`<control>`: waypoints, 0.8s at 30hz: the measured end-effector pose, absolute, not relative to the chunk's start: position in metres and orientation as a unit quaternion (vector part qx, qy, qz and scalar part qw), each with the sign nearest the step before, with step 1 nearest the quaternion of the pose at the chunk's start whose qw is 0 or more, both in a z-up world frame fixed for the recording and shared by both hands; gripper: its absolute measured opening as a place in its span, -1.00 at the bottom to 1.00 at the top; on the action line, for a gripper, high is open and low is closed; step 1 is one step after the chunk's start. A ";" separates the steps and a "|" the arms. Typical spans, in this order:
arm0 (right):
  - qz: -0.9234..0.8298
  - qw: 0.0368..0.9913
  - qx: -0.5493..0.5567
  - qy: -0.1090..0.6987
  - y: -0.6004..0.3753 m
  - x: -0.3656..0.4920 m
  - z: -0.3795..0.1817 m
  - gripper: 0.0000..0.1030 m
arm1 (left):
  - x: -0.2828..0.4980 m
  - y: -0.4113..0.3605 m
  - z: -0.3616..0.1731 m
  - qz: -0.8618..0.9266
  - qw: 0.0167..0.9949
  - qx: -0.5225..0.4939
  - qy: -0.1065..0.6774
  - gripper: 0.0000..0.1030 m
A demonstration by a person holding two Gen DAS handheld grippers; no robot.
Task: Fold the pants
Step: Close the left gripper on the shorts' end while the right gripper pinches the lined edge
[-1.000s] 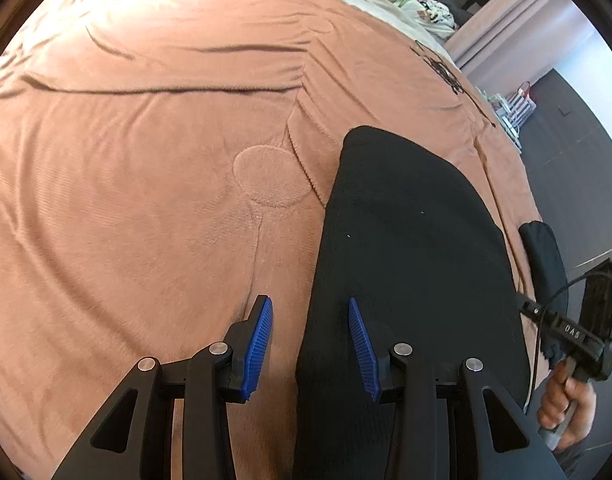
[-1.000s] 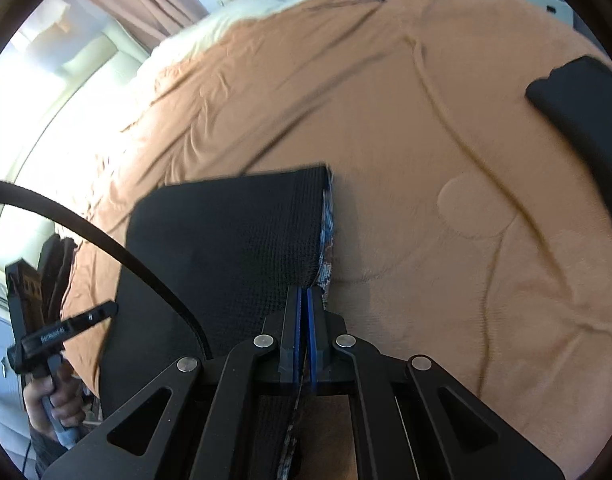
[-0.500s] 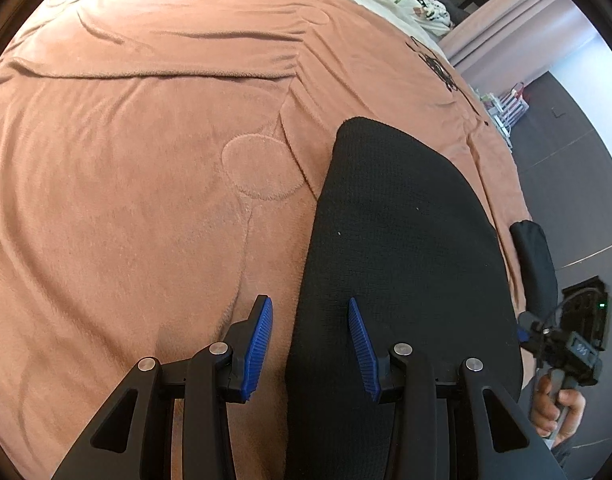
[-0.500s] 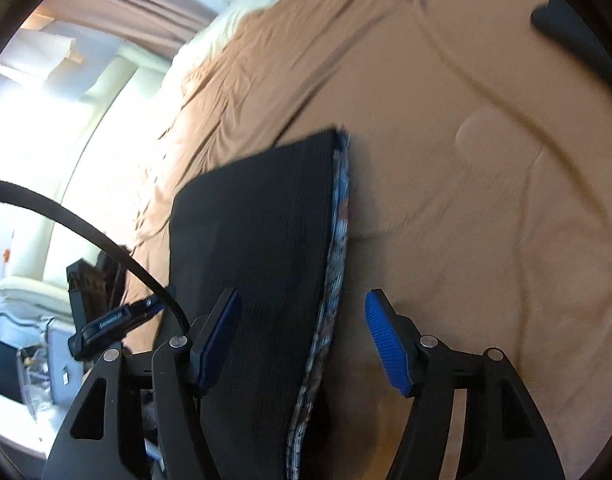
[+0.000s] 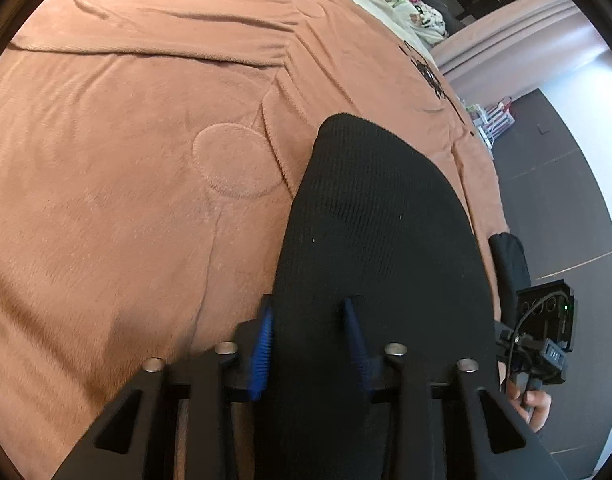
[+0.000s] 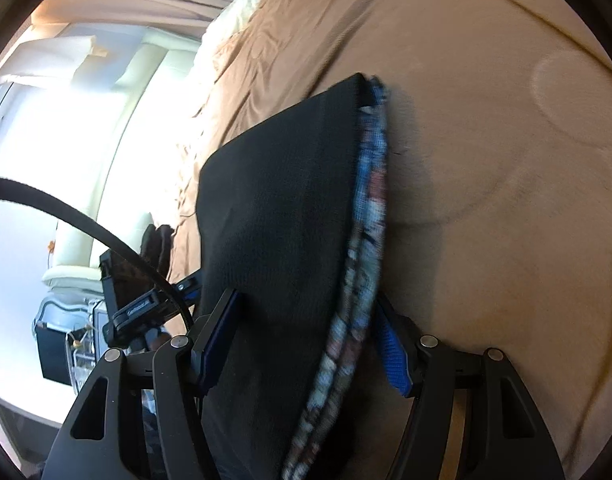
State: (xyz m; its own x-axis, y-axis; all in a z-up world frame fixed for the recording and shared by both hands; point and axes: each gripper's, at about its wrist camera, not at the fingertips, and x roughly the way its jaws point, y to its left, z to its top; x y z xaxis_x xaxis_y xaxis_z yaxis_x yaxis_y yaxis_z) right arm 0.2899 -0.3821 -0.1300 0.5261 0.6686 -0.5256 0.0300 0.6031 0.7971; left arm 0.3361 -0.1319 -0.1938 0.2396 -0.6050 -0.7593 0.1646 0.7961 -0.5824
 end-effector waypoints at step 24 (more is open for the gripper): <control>0.218 0.779 0.376 0.452 -0.379 0.279 -0.136 0.40 | 0.331 -0.139 -0.179 -0.266 0.771 -0.182 0.549 -0.80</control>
